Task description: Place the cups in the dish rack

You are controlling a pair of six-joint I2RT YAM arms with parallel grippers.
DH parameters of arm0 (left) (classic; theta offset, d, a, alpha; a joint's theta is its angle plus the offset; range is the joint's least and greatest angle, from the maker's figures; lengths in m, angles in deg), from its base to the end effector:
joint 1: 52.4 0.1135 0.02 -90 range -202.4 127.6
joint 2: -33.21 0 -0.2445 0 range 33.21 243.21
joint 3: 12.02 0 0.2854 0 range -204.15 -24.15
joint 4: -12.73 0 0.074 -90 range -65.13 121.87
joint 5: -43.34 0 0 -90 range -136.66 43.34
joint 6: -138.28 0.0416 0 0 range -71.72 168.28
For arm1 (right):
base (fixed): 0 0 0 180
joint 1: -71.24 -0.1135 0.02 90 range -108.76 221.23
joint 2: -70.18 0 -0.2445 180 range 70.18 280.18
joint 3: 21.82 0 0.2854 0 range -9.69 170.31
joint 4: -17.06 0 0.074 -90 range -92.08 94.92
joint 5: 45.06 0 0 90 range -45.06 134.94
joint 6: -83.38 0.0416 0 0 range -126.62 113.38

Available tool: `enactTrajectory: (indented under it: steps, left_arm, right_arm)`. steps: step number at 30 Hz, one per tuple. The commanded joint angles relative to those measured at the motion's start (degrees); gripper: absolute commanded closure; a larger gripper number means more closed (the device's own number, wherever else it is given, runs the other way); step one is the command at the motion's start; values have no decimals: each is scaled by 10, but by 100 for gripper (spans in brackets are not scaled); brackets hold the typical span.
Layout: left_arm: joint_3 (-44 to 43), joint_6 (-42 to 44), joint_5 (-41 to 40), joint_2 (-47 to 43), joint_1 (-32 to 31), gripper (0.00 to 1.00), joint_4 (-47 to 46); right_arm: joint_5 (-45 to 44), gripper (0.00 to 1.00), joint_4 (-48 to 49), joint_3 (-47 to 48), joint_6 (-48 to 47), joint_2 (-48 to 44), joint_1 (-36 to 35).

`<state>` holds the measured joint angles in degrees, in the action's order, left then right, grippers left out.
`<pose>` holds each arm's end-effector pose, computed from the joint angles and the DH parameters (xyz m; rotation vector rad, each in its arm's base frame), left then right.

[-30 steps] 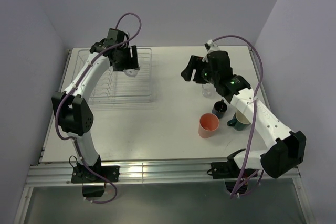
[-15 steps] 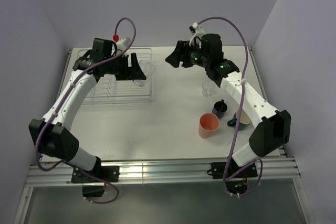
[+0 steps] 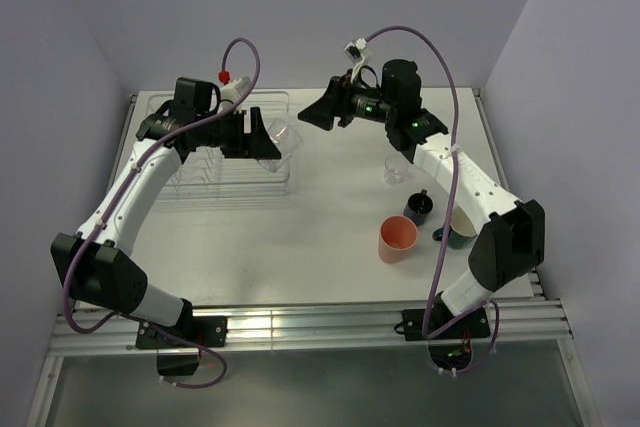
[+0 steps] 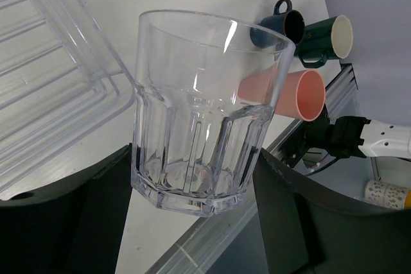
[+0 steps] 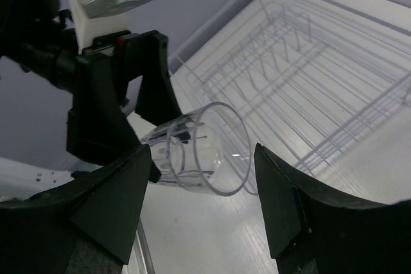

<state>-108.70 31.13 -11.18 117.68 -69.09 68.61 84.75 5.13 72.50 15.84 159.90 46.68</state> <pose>0.3316 -0.1246 0.3427 0.3124 2.3528 -1.0125 0.3604 0.1940 0.3674 -0.5833 1.7216 1.1828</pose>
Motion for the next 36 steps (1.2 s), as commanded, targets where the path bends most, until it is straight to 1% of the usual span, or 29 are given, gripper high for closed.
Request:
enactTrajectory:
  steps: [1,5,9,13,22,24,26,27,30,31,33,34,36]
  left_arm:
    - [-5,15,39,-24,0,97,-33]
    - [-1,15,56,-29,0,96,-38]
    - [4,17,65,-35,0,96,-45]
    - [0,18,71,-36,0,97,-45]
    - [-9,17,72,-31,0,97,-48]
    - [-11,17,74,-28,0,97,-50]
    - [-15,16,74,-28,0,97,-52]
    - [-16,15,74,-26,0,97,-52]
    - [-17,18,75,-26,0,97,-52]
    - [-17,18,76,-26,0,97,-52]
    - [-15,18,75,-29,0,97,-55]
    - [-13,19,75,-30,0,97,-56]
    - [-12,19,73,-32,0,97,-57]
  right_arm:
    - [83,28,83,-5,21,0,-3]
    - [103,30,85,4,26,16,-4]
    - [129,30,110,2,49,29,-4]
    - [134,32,89,12,39,39,-8]
    - [163,34,94,-3,35,41,-27]
    - [166,36,87,-1,27,44,-36]
    - [166,40,65,7,16,48,-46]
    - [164,43,52,11,7,52,-49]
    - [163,51,58,10,11,56,-54]
    - [169,56,63,6,16,56,-54]
    - [175,63,83,1,35,56,-54]
    - [184,69,91,-6,43,56,-54]
    - [185,78,113,-17,66,53,-54]
